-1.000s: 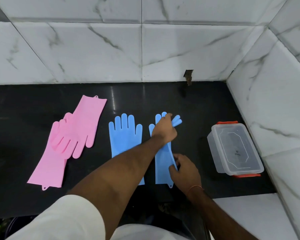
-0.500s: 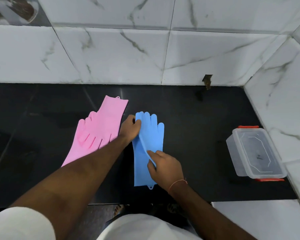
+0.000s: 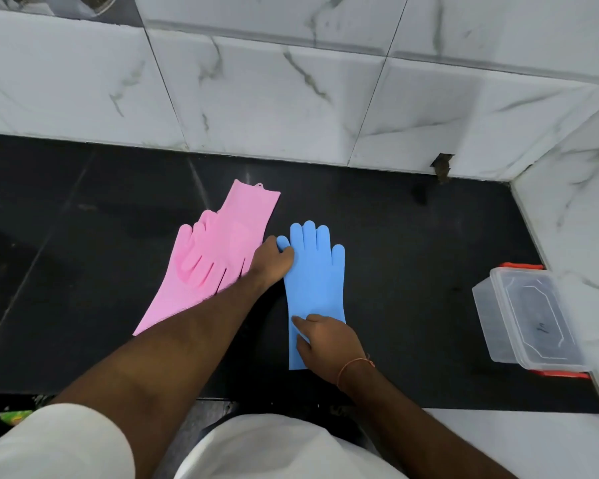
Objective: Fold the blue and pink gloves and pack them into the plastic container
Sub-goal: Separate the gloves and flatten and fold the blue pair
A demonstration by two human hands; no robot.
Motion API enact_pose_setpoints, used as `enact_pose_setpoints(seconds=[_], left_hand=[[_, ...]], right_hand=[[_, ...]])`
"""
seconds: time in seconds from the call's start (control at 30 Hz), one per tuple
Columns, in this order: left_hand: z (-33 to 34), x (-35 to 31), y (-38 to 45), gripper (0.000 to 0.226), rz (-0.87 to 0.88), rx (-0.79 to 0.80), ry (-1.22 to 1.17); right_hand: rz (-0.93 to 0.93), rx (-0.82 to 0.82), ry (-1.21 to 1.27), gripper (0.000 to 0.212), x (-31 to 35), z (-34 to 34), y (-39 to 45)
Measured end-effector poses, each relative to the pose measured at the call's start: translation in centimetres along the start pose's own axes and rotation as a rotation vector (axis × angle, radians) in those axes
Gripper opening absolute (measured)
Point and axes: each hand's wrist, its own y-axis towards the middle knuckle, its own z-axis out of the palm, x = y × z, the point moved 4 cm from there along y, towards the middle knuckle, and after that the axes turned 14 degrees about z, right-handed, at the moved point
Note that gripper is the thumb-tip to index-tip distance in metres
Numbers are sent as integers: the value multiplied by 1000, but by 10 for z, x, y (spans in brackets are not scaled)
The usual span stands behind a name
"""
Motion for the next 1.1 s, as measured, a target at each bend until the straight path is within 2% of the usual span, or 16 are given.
enact_pose_setpoints(seconds=[0.33, 0.43, 0.53, 0.67, 0.8, 0.9, 1.1], left_hand=[[-9, 5, -1, 14, 82, -7, -35], [-18, 5, -9, 24, 104, -42, -19], [-25, 7, -25, 38, 50, -16, 26], [-19, 23, -73, 22, -27, 59, 77], [1, 44, -135, 15, -53, 130, 83], [13, 48, -165, 14, -60, 131, 74], [18, 45, -181, 15, -64, 83, 56]], right_hand=[[45, 159, 127, 62, 1, 10, 7], [115, 74, 215, 50, -10, 2, 6], [251, -1, 250, 35, -38, -6, 3], [382, -45, 281, 18, -77, -8, -9], [491, 26, 331, 24, -89, 5, -17], [571, 40, 374, 27, -91, 11, -18], [609, 62, 441, 15, -96, 9, -18]])
